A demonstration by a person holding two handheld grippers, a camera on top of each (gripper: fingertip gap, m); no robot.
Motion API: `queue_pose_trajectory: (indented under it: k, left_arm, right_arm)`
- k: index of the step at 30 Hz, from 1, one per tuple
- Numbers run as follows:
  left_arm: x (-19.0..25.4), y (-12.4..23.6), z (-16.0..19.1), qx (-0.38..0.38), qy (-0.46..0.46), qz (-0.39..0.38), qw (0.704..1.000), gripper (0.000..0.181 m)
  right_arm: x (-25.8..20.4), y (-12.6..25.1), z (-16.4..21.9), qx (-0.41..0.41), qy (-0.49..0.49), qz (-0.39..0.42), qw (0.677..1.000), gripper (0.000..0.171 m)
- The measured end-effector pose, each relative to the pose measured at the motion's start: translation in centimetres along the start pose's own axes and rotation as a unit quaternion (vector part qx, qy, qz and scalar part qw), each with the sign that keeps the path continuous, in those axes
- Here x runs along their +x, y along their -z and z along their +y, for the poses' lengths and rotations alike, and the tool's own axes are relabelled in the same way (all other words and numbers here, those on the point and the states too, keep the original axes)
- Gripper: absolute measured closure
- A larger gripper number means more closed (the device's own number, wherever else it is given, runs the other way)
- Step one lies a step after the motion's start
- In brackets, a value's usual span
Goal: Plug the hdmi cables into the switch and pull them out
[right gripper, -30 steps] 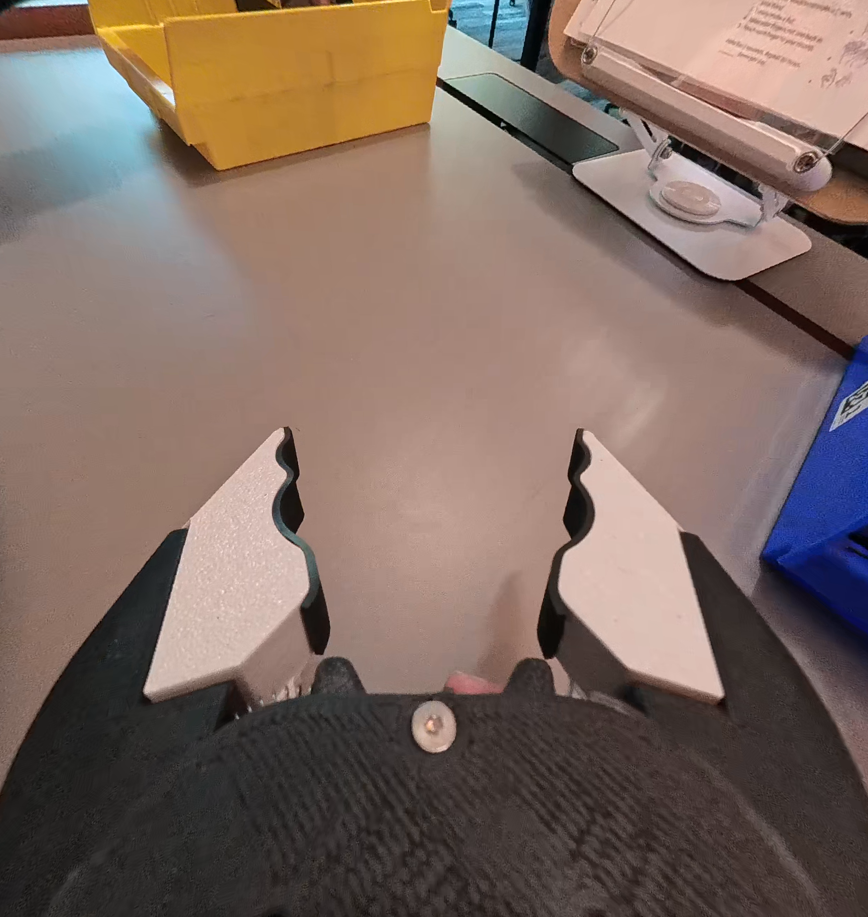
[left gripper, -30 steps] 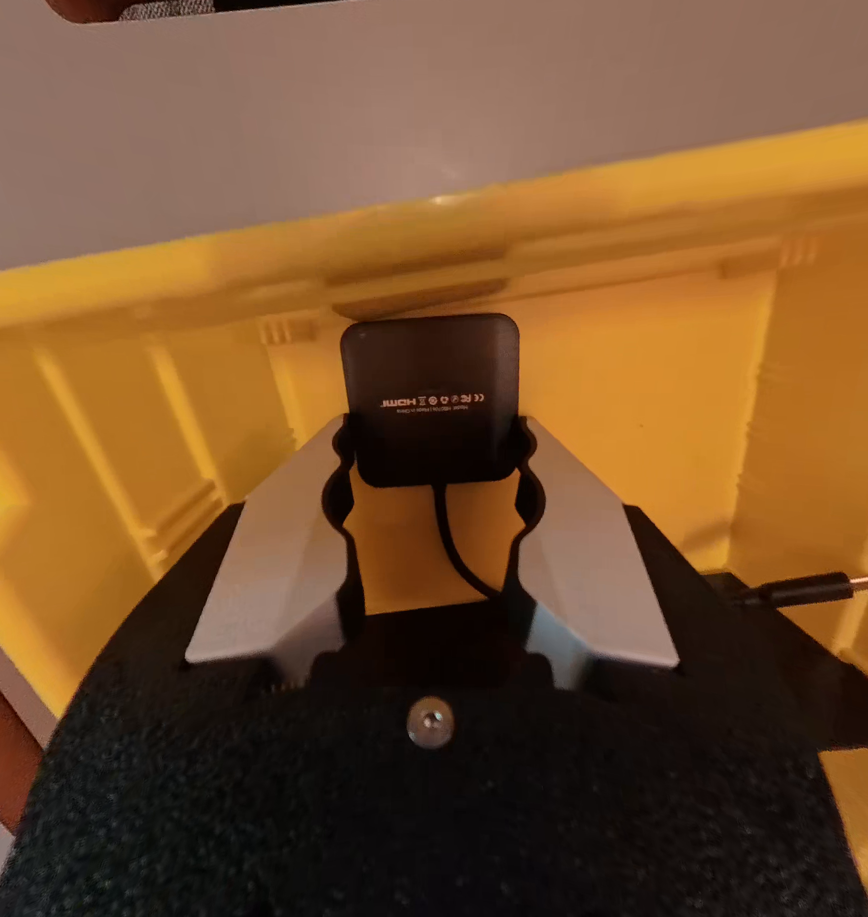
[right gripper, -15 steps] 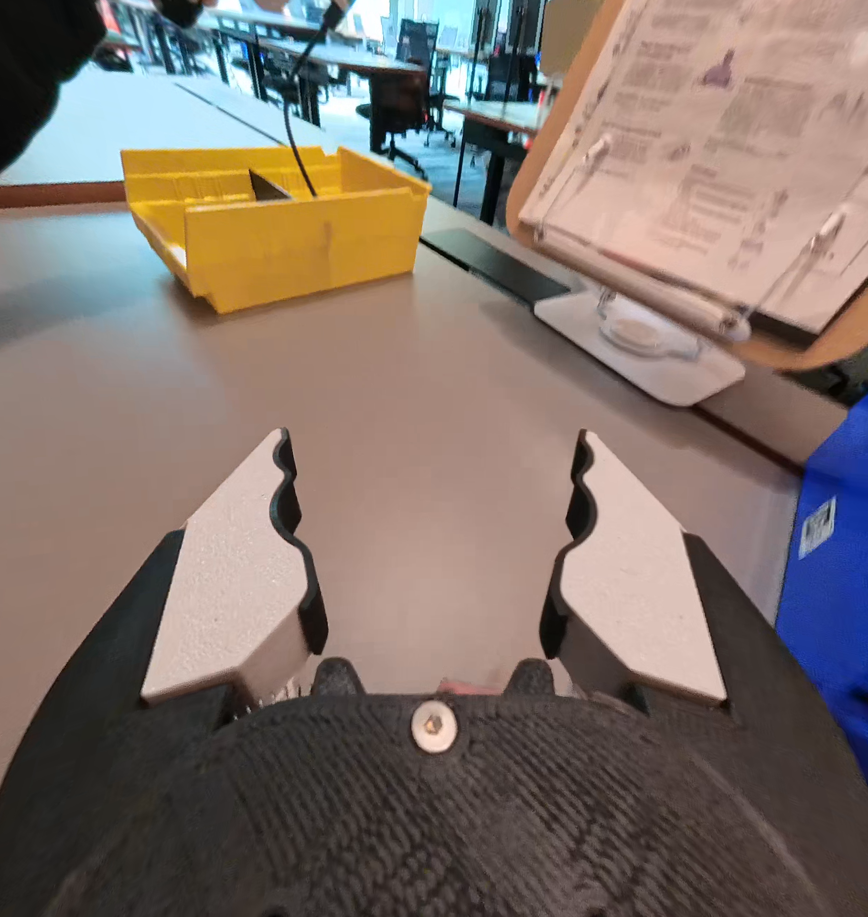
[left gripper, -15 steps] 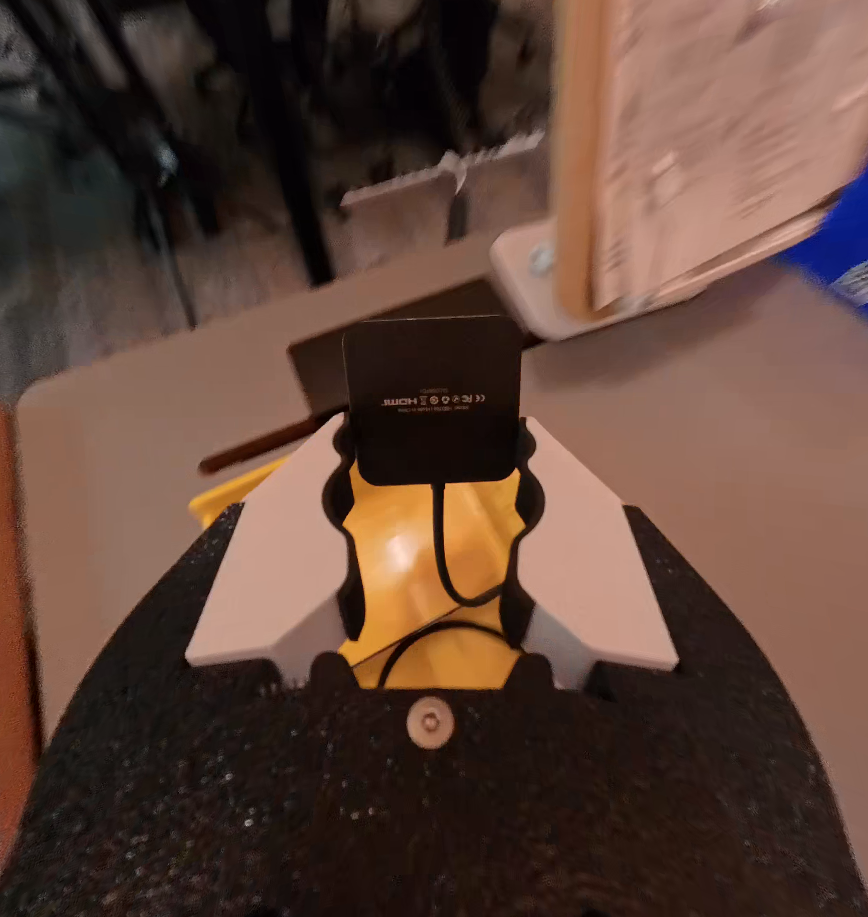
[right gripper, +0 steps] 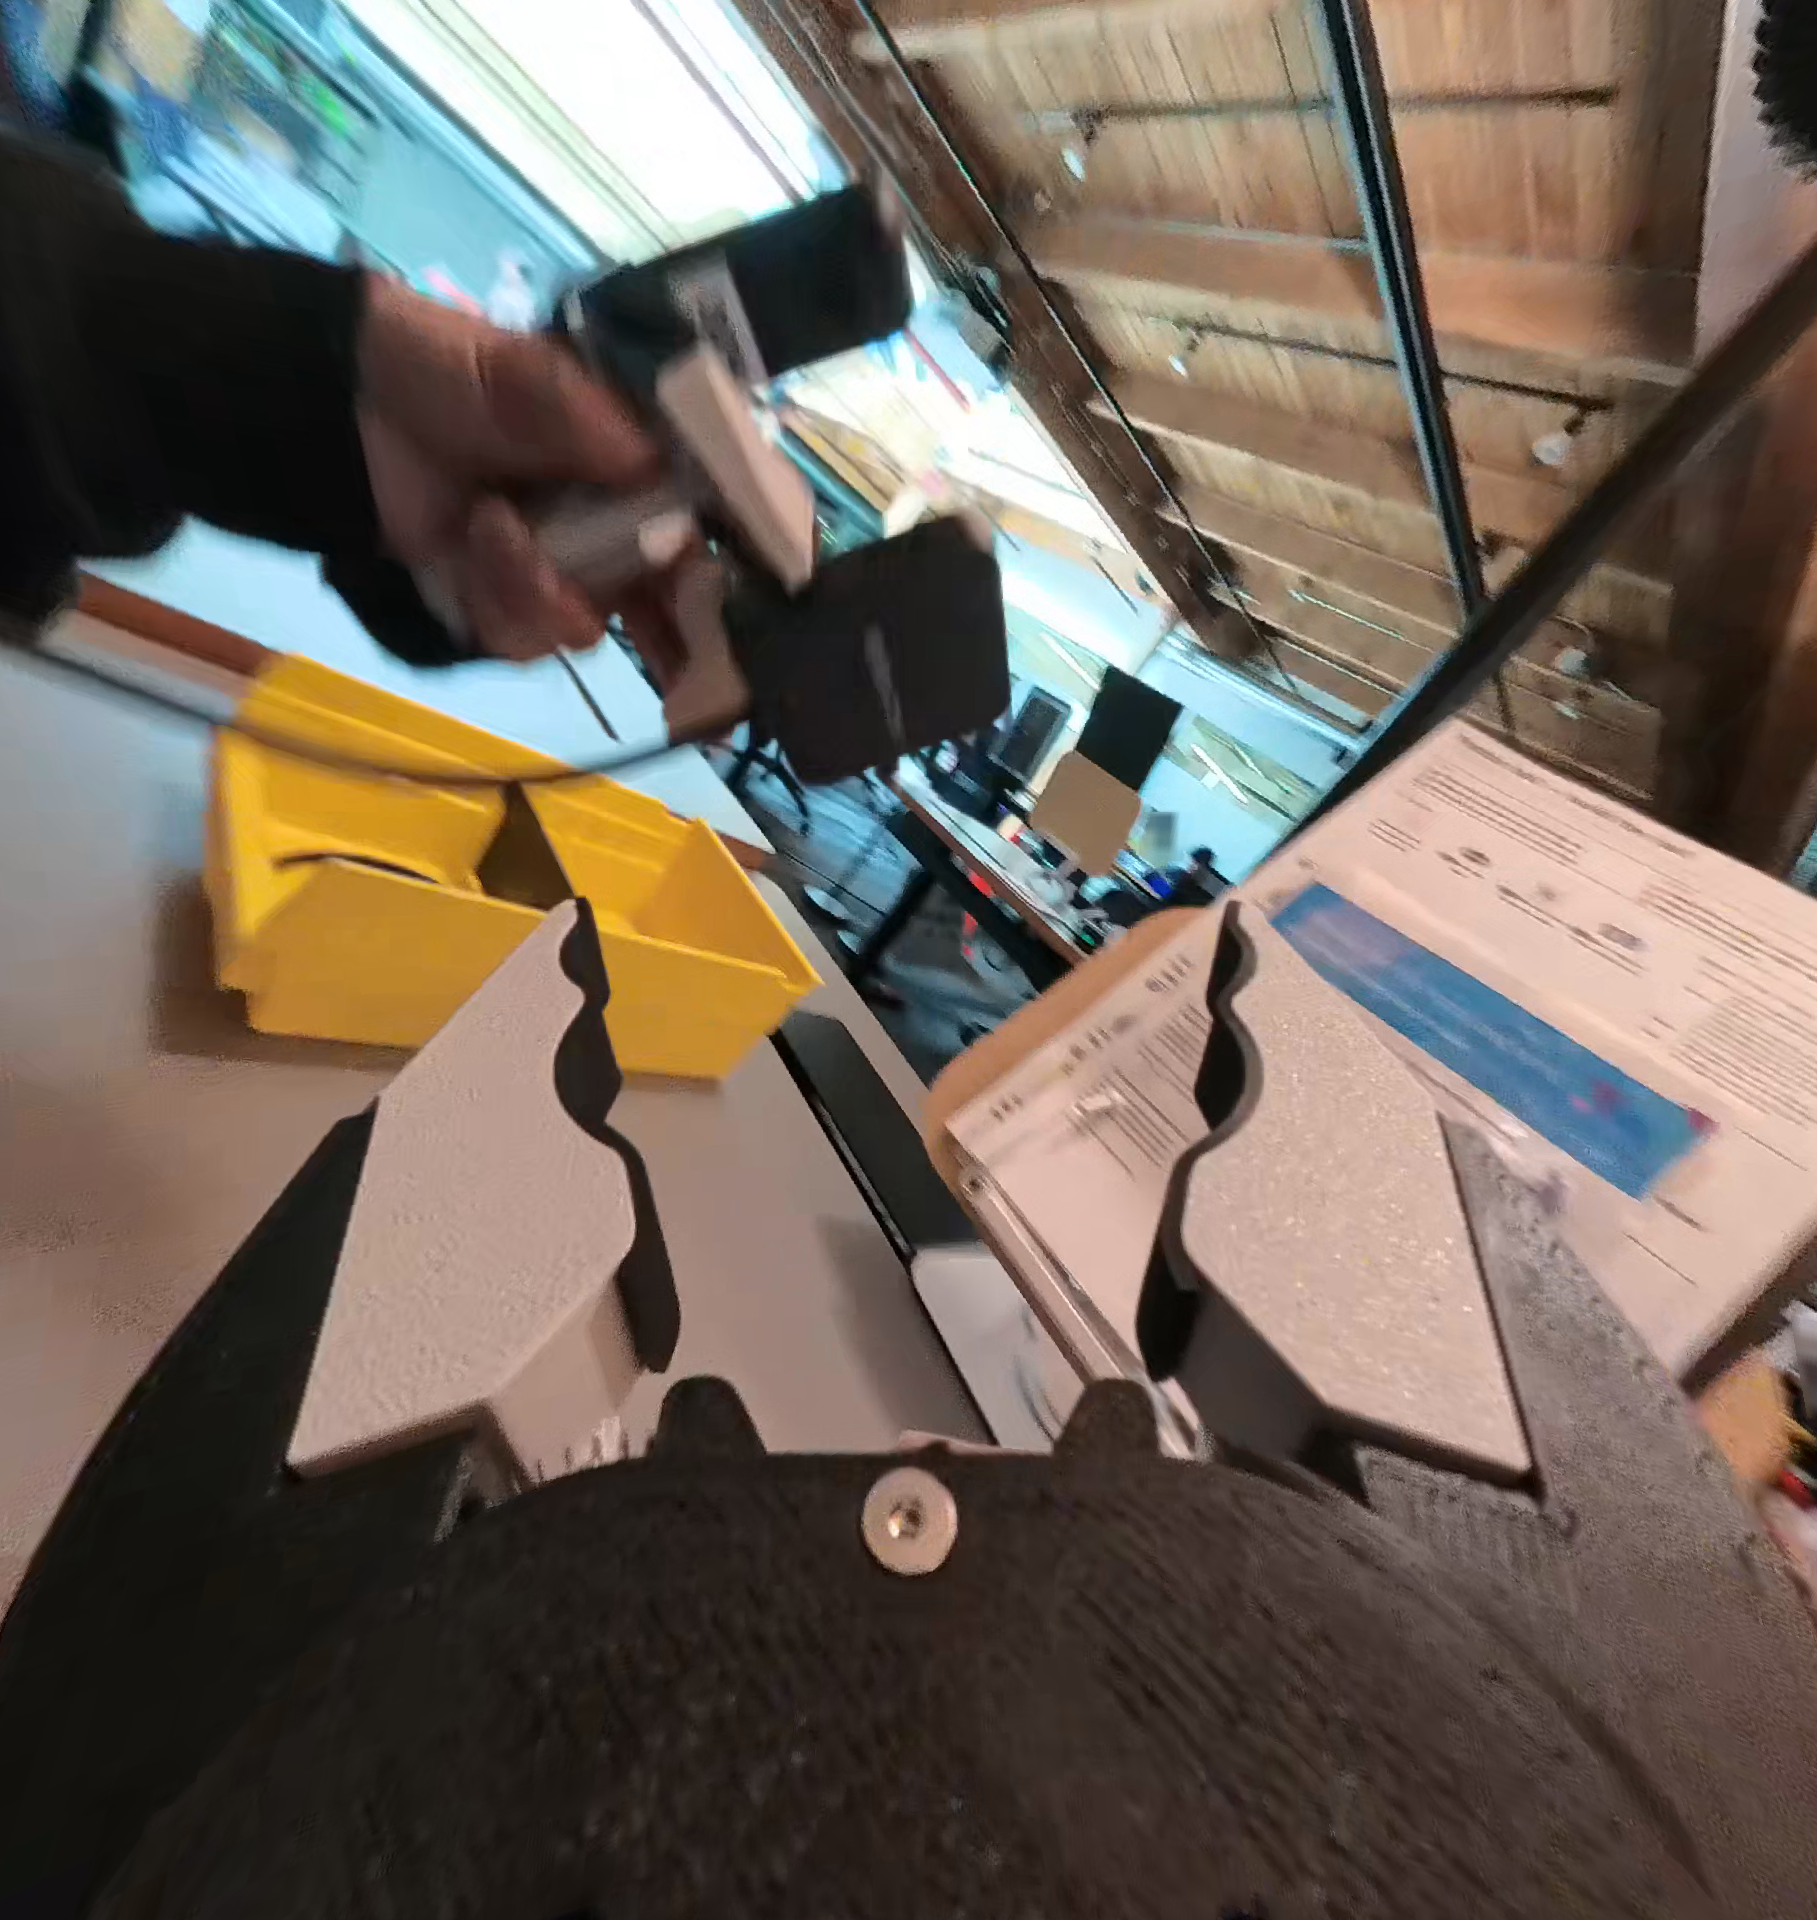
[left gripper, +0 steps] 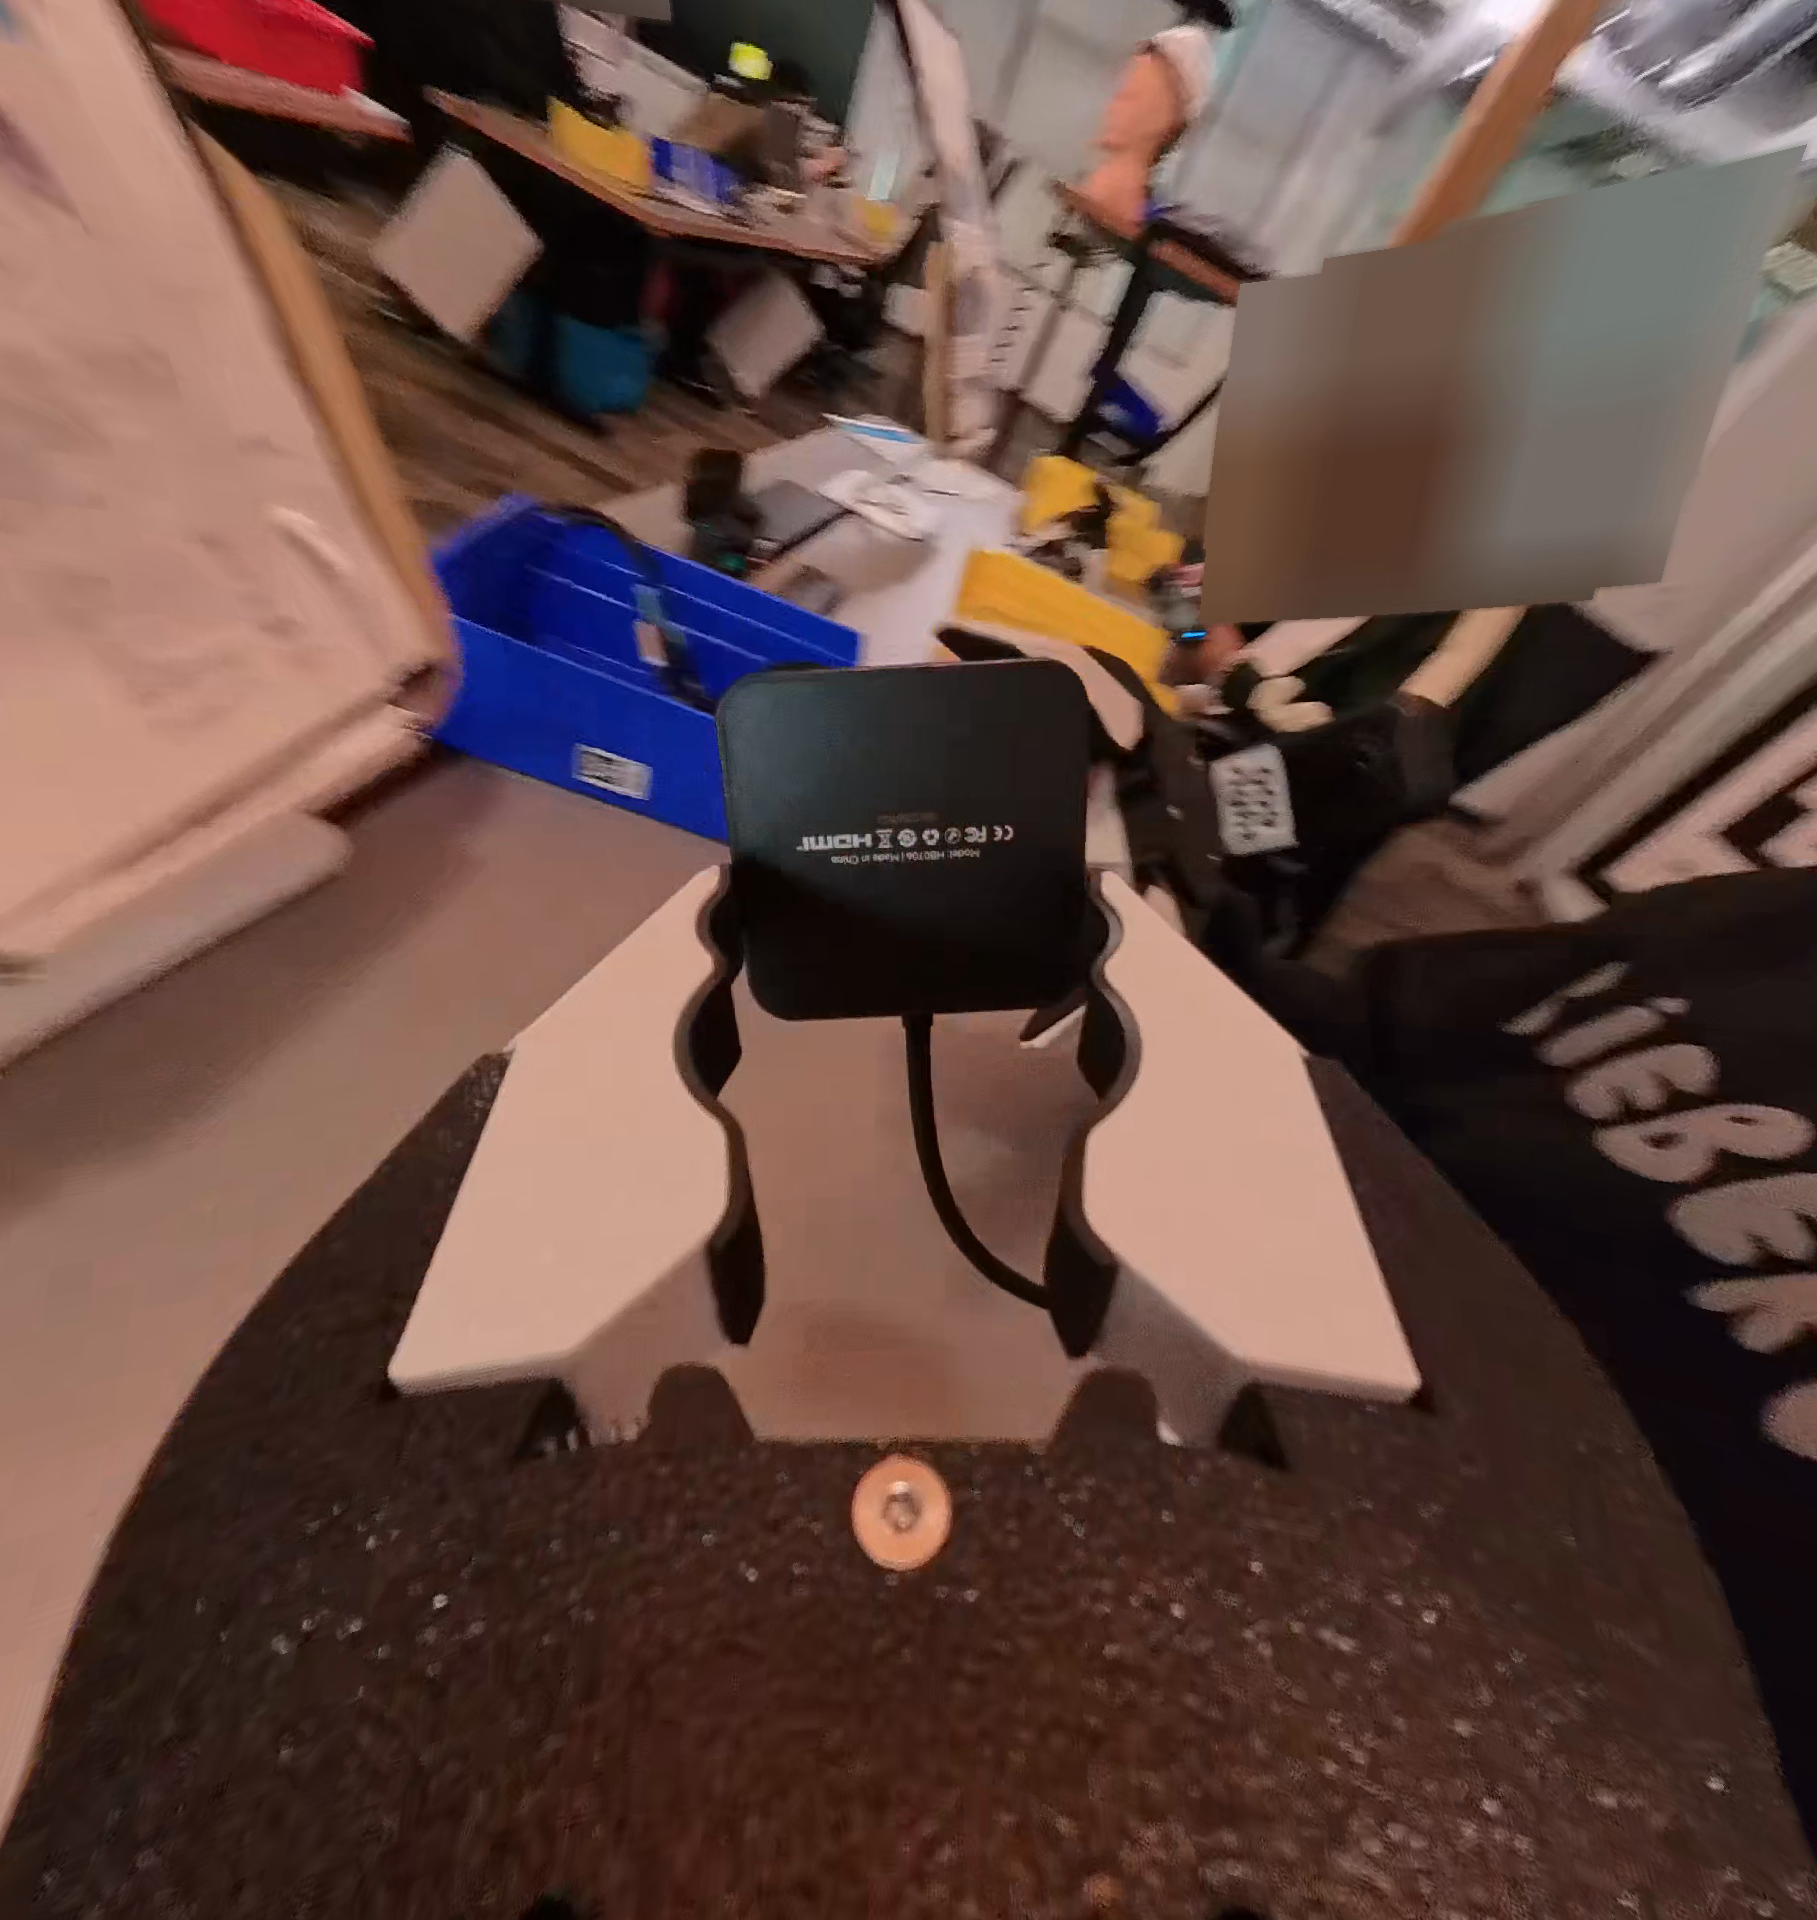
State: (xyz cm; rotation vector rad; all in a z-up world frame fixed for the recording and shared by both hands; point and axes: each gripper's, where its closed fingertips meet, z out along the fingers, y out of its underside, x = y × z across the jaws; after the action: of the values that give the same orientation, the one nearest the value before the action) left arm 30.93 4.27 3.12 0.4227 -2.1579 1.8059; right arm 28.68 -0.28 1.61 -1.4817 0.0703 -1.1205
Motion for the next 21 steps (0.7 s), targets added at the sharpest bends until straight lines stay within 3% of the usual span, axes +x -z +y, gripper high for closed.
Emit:
queue_pose_trajectory:
  k: [4,7,13,16,18,21]
  left_arm:
    - [1.7,-3.7,4.7,0.011,0.091,0.099,0.991,0.119]
    - [2.6,-5.0,6.5,0.021,0.126,0.14,0.982,0.119]
    - [2.9,-6.8,8.9,0.004,0.138,0.154,0.978,0.119]
    - [2.8,-7.0,9.5,0.01,0.135,0.156,0.978,0.119]
    - [1.7,-6.9,9.6,0.017,0.126,0.12,0.985,0.121]
    - [-1.8,-5.5,9.1,0.006,0.059,-0.038,0.998,0.11]
  right_arm:
    - [-2.2,-0.5,0.0,0.017,0.001,-0.043,0.999,0.058]
    - [-4.2,-0.3,1.0,0.013,0.004,-0.073,0.997,0.068]
    - [-6.1,-0.3,2.3,0.008,0.006,-0.092,0.996,0.097]
    - [-6.4,0.0,3.1,-0.029,0.018,-0.106,0.994,0.098]
    - [-5.9,0.0,4.6,-0.092,0.044,-0.099,0.99,0.099]
    - [-4.7,0.4,6.8,-0.168,0.108,-0.073,0.977,0.099]
